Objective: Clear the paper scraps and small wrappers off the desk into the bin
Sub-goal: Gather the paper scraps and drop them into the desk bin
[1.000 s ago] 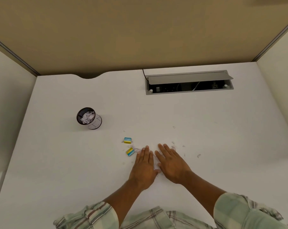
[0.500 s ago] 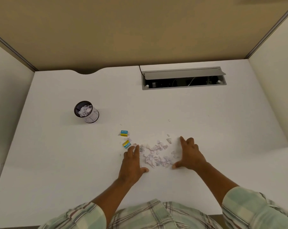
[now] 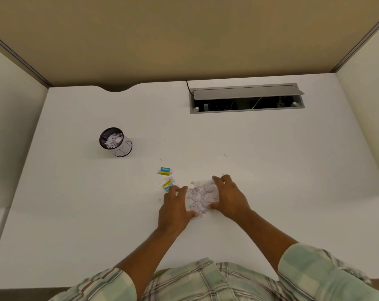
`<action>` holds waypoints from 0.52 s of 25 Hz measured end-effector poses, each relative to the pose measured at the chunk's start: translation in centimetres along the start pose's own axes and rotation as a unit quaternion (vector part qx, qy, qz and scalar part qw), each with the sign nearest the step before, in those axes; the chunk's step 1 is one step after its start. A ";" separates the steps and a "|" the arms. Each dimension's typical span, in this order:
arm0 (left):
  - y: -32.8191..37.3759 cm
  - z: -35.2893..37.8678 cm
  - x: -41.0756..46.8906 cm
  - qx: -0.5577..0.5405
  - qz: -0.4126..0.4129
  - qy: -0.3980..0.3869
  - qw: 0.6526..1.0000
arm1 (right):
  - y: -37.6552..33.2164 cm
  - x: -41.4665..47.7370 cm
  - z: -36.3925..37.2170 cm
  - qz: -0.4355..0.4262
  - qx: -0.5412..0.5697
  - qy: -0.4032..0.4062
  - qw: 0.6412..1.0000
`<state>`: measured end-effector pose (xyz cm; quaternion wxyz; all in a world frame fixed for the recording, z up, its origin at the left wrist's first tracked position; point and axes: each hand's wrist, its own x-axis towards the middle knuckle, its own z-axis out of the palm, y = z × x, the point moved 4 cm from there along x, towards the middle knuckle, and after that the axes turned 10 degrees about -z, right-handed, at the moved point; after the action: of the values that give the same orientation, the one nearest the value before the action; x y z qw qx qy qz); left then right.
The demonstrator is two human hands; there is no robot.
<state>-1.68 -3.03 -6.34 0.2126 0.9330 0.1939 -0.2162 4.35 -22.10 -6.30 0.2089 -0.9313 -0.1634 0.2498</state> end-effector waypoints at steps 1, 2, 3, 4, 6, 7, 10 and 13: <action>-0.6 -0.1 0.1 0.015 -0.035 -0.012 0.999 | 0.9 -0.1 -0.5 0.022 -0.001 -0.005 1.000; -1.0 0.0 0.1 0.024 -0.063 -0.032 0.997 | 1.8 -0.4 -0.8 0.049 0.004 -0.020 0.999; -1.1 0.5 0.1 0.030 -0.078 -0.054 0.995 | 2.4 -0.7 -0.7 0.076 0.012 -0.045 0.996; -0.9 1.0 0.1 0.034 -0.080 -0.073 0.994 | 2.5 -1.0 -0.4 0.093 0.016 -0.072 0.993; 0.2 2.1 0.1 0.033 -0.071 -0.092 0.993 | 1.6 -1.1 0.7 0.087 0.011 -0.107 0.990; 0.7 2.3 0.2 0.024 -0.066 -0.094 0.993 | 0.8 -0.9 1.2 0.075 0.010 -0.109 0.991; 2.1 2.4 1.0 -0.035 -0.024 -0.081 0.996 | -1.3 0.5 2.1 0.037 0.022 -0.092 0.995; 2.2 2.3 2.5 -0.065 0.016 -0.058 0.996 | -2.9 2.0 2.1 -0.005 0.026 -0.068 0.997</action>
<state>0.68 -5.32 -8.74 0.2874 0.9060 0.1797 -0.2535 4.25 -18.11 -7.41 0.2224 -0.9056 -0.1752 0.3160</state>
